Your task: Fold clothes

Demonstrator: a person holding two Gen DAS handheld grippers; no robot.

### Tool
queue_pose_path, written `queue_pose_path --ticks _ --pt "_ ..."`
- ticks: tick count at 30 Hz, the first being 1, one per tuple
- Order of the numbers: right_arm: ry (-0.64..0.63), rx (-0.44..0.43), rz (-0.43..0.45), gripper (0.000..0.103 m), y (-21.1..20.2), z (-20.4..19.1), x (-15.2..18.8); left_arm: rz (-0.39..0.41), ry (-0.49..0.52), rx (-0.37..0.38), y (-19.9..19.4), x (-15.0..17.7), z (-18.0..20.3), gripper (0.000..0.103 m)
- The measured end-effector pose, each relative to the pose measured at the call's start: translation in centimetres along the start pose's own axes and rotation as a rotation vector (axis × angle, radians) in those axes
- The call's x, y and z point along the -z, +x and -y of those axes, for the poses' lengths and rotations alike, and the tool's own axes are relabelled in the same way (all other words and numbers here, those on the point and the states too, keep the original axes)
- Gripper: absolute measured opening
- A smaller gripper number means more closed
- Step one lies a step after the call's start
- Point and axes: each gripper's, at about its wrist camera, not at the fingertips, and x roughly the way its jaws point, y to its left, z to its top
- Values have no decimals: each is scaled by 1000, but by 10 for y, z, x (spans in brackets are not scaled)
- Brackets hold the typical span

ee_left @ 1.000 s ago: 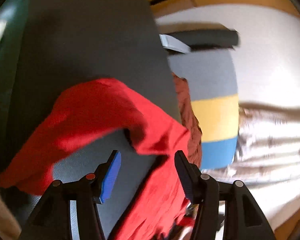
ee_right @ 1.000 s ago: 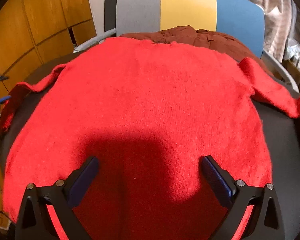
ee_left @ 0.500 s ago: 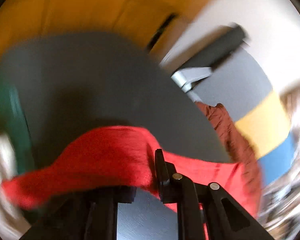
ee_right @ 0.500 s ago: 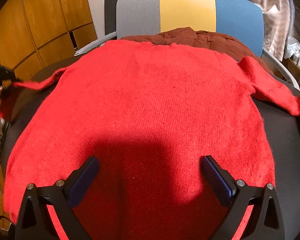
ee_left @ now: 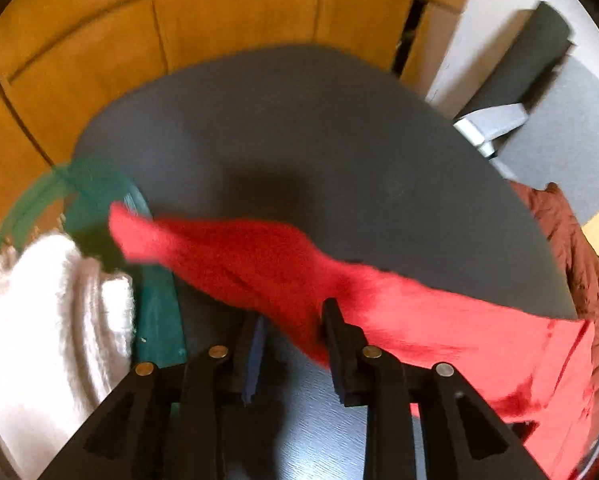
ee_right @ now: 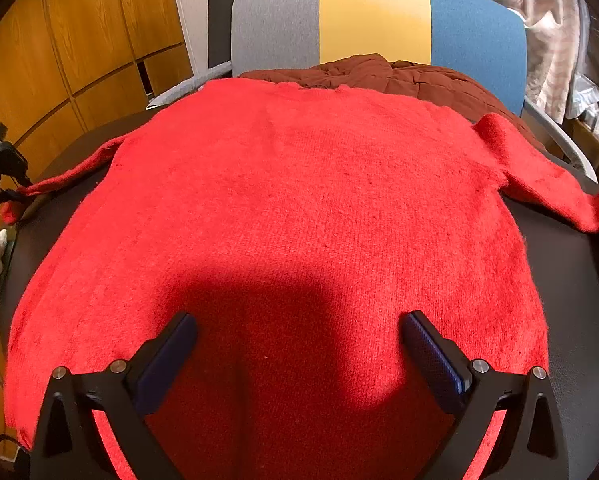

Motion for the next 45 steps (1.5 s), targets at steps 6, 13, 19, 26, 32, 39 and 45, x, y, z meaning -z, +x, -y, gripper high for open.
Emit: queue_pose_path --ticks 6,13,19,26,32,39,45 --pt "-4 7 -11 103 3 2 -3 76 234 242 -38 64 106 28" --pt "-1 3 -20 103 4 3 -4 -7 617 451 -46 209 200 28" --pt "21 7 -26 103 1 -2 -2 164 758 415 -43 226 187 37" --pt "67 -132 19 103 -20 -16 18 153 715 380 -37 225 152 40" --pt "131 -290 55 103 -35 -12 33 144 695 335 -32 224 130 44" --pt "213 -324 26 75 -42 11 26 163 693 422 -56 230 138 42" --pt "380 -183 83 74 -68 91 13 116 764 532 -50 242 193 43"
